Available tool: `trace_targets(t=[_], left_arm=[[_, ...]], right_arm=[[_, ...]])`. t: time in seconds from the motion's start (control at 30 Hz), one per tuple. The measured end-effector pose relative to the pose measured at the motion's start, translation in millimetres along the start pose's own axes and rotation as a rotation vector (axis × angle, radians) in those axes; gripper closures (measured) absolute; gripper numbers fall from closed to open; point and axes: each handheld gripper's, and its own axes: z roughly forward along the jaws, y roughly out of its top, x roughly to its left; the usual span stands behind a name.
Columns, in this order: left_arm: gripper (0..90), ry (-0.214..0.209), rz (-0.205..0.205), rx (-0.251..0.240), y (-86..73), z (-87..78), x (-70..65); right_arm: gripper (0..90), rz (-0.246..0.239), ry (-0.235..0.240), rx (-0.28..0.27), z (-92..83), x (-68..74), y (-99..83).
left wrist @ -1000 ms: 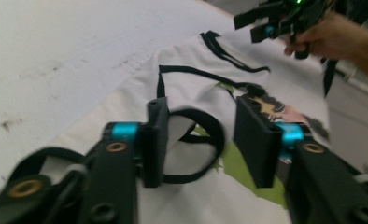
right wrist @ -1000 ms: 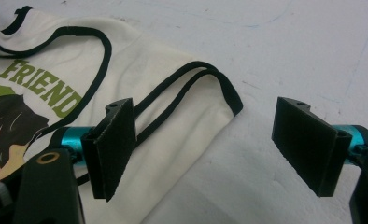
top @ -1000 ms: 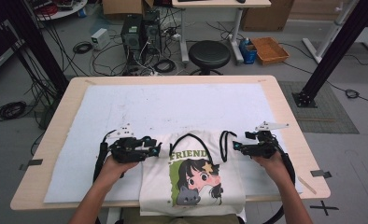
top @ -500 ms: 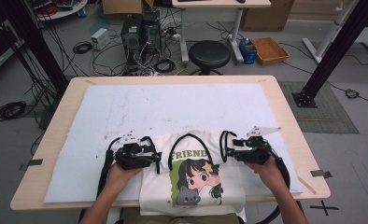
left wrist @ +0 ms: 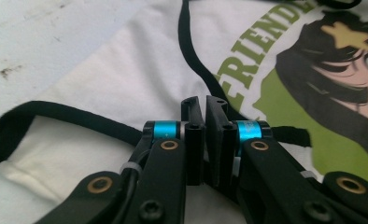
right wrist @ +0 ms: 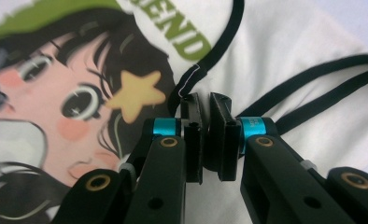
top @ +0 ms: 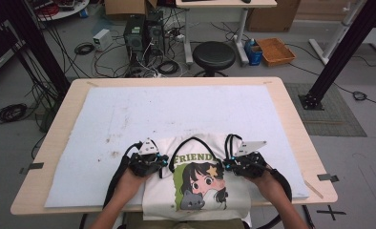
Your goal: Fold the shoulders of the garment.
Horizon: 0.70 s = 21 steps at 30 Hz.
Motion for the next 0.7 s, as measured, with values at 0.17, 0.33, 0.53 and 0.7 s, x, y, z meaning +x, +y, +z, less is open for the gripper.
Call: trace_targets(t=[0.17,0.33,0.53,0.7], left_arm=[[85.8,-0.028,-0.030,-0.052,-0.3,-23.9,11.1],[55.7,-0.158,-0.116,-0.084,-3.8,-28.0,20.7],[38.9,-0.102,-0.213,-0.207,-8.1,-31.4,32.1],[37.2,-0.041,-0.235,-0.300,-11.3,-38.6,37.8]], right_arm=[[84.3,0.006,-0.016,-0.062,-24.5,0.0,1.4],[76.9,0.035,-0.011,-0.047,-40.8,-0.8,-5.2],[63.5,0.080,-0.076,-0.103,-40.2,-7.7,-8.5],[76.6,0.035,-0.032,0.011,-4.1,-4.1,-7.5]])
